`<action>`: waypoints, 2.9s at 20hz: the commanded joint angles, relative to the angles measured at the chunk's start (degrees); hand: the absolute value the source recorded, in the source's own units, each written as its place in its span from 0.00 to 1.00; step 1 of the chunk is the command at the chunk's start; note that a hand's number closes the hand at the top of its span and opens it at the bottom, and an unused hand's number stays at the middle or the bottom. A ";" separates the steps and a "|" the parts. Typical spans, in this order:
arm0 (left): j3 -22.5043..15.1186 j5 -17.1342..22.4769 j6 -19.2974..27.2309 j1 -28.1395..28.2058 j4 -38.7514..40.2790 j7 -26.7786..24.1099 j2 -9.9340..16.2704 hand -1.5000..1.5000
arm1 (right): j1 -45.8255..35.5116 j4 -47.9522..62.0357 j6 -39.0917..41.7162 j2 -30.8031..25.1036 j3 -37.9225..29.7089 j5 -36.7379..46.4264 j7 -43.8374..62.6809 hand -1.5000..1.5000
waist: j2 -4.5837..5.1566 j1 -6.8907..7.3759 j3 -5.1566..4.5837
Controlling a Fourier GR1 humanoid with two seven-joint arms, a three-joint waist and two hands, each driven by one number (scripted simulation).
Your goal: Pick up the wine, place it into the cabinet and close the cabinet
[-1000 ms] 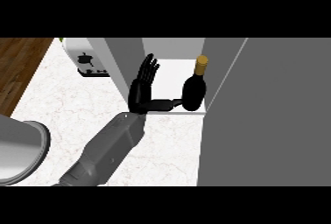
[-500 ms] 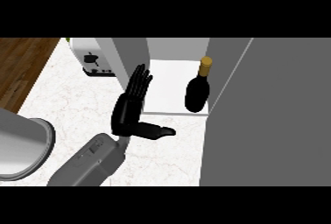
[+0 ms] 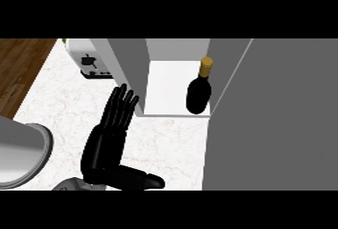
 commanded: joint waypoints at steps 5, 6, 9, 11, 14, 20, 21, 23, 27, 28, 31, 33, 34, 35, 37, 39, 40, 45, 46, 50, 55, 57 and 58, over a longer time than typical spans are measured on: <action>1.79 -2.76 1.18 12.35 -11.76 -1.47 6.64 0.00 | -1.42 -0.01 9.73 -8.34 3.00 -1.60 3.53 1.00 | 0.07 0.64 -0.05; 3.21 -2.19 2.98 12.03 -13.42 0.70 7.38 0.00 | -0.65 -2.29 10.84 -8.92 4.92 -3.33 5.78 1.00 | 0.01 0.42 -0.04; 6.21 -1.71 2.87 16.90 -21.24 2.64 12.49 0.00 | 2.91 -4.77 12.13 -8.03 8.80 -2.45 5.25 1.00 | -0.06 0.08 -0.01; 10.08 -0.05 -2.13 22.74 -18.58 -3.14 13.57 0.00 | 1.23 -3.43 11.30 -6.90 11.98 -3.39 8.01 1.00 | 0.06 0.52 -0.10; 11.42 -0.16 -2.48 26.89 -21.64 -3.55 15.06 0.00 | 4.59 -8.41 8.64 -4.91 18.98 -5.07 14.73 1.00 | -0.08 0.27 -0.11; 26.67 9.10 -14.61 38.16 -24.10 -6.80 21.46 0.00 | 2.64 -9.51 6.25 -2.16 26.22 -1.01 15.61 1.00 | -0.11 0.79 -0.18; 25.88 8.35 -14.41 38.29 -23.66 -5.64 20.61 0.00 | 2.93 -7.13 4.17 0.81 32.56 4.90 15.25 1.00 | -0.06 0.13 -0.13; 27.50 8.19 -16.63 42.21 -23.73 -7.16 20.95 0.00 | -1.78 -4.99 0.46 2.43 36.09 7.96 17.53 1.00 | -0.06 0.57 -0.16; 31.66 9.32 -21.32 44.20 -22.12 -8.87 20.78 0.00 | -10.10 -6.24 -8.51 2.55 43.36 12.68 22.65 1.00 | -0.09 0.43 -0.21; 34.42 11.53 -23.13 46.70 -24.09 -7.87 21.29 0.00 | -10.68 -2.91 -5.88 2.56 41.18 12.32 20.10 1.00 | 0.02 0.50 -0.11; 38.04 11.63 -28.93 52.43 -22.63 -10.07 22.01 0.00 | -16.98 3.21 -13.44 2.60 44.43 16.91 18.22 1.00 | -0.09 1.29 -0.15; 41.50 14.02 -31.76 49.92 -20.26 -8.97 23.11 0.00 | -23.68 7.28 -17.74 2.61 45.39 17.89 18.23 1.00 | 0.06 1.08 -0.18; 42.39 14.70 -29.38 48.87 -22.55 -6.85 23.93 0.00 | -28.08 8.79 -19.07 2.62 46.08 17.99 20.63 1.00 | 0.08 1.10 -0.17; 46.33 18.37 -30.81 49.48 -22.83 -4.41 25.15 0.00 | -27.83 10.86 -17.11 2.60 41.81 15.79 18.58 1.00 | 0.23 0.95 -0.08; 42.91 15.14 -30.03 52.78 -26.97 -4.88 22.66 0.00 | -34.68 13.77 -24.88 2.60 42.43 15.41 20.44 1.00 | 0.09 1.42 -0.10; 45.32 16.90 -32.66 49.65 -23.14 -4.60 22.43 0.00 | -40.01 18.71 -28.83 2.61 44.19 13.52 20.38 1.00 | 0.19 0.97 -0.12; 46.59 17.37 -35.38 51.74 -22.72 -4.22 23.45 0.00 | -43.86 19.68 -28.52 2.62 39.97 12.02 22.21 1.00 | 0.17 1.45 -0.14; 48.98 17.38 -37.99 51.58 -21.67 -2.35 22.07 0.00 | -51.41 32.22 -30.83 2.63 36.33 10.37 16.70 1.00 | 0.30 1.23 -0.08; 49.56 18.11 -38.63 51.67 -20.72 -1.80 21.81 0.00 | -54.49 34.42 -33.38 2.63 36.42 8.79 16.59 1.00 | 0.31 1.39 -0.10; 54.28 22.70 -41.51 52.57 -21.31 1.06 22.51 0.00 | -58.45 40.47 -27.35 2.64 26.53 5.86 15.04 1.00 | 0.31 1.20 -0.04; 52.92 20.22 -38.47 49.64 -22.81 5.90 22.27 0.00 | -60.70 49.43 -23.64 1.28 22.62 6.78 8.60 1.00 | 0.38 0.33 0.00; 48.32 14.58 -37.89 46.67 -20.99 4.54 19.23 0.00 | -60.63 52.40 -24.90 2.15 22.11 9.21 5.88 1.00 | 0.40 -0.14 -0.04; 52.27 19.47 -37.77 49.58 -25.96 7.22 21.05 0.00 | -60.06 55.31 -23.20 0.24 19.71 7.72 2.60 1.00 | 0.42 0.58 0.01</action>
